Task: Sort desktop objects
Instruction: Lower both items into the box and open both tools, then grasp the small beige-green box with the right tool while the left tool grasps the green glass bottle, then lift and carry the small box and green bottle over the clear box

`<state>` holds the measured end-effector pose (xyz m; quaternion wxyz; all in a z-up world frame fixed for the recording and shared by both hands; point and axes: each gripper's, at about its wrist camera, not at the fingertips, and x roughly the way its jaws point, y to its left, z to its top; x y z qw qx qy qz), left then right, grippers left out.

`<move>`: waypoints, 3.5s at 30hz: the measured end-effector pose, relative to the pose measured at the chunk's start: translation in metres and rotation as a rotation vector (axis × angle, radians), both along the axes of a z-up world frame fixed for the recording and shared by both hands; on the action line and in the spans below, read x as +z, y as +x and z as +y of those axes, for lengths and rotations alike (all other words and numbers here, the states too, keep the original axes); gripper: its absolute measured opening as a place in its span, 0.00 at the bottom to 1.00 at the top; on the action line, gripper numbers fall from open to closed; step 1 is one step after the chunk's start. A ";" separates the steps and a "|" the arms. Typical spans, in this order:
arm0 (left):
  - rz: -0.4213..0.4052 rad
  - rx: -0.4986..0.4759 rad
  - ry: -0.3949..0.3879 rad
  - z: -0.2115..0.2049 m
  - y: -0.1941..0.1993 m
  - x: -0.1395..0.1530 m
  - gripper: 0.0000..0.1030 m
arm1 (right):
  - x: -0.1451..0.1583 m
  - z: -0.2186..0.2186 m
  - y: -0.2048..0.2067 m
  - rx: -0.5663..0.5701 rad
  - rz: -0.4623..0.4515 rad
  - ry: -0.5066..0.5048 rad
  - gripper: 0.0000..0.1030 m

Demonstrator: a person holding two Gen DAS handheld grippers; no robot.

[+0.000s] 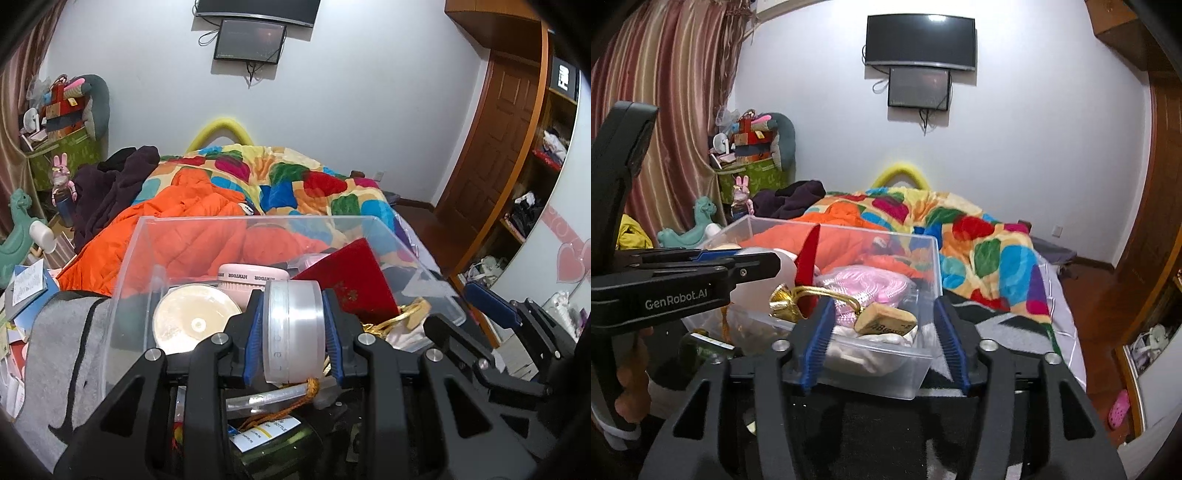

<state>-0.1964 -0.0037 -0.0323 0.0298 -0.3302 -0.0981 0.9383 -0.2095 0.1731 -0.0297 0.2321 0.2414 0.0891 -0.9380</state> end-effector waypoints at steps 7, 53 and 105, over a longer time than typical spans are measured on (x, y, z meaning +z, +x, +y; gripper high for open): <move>0.083 0.015 0.006 -0.008 0.026 0.026 0.62 | 0.011 0.009 0.014 -0.012 0.022 -0.026 0.80; -0.155 -0.039 -0.215 0.004 0.069 -0.033 0.91 | -0.053 -0.006 0.027 0.289 -0.275 0.071 0.32; 0.010 -0.021 -0.137 -0.033 0.089 0.020 0.62 | 0.000 -0.003 0.025 0.369 -0.237 -0.202 0.32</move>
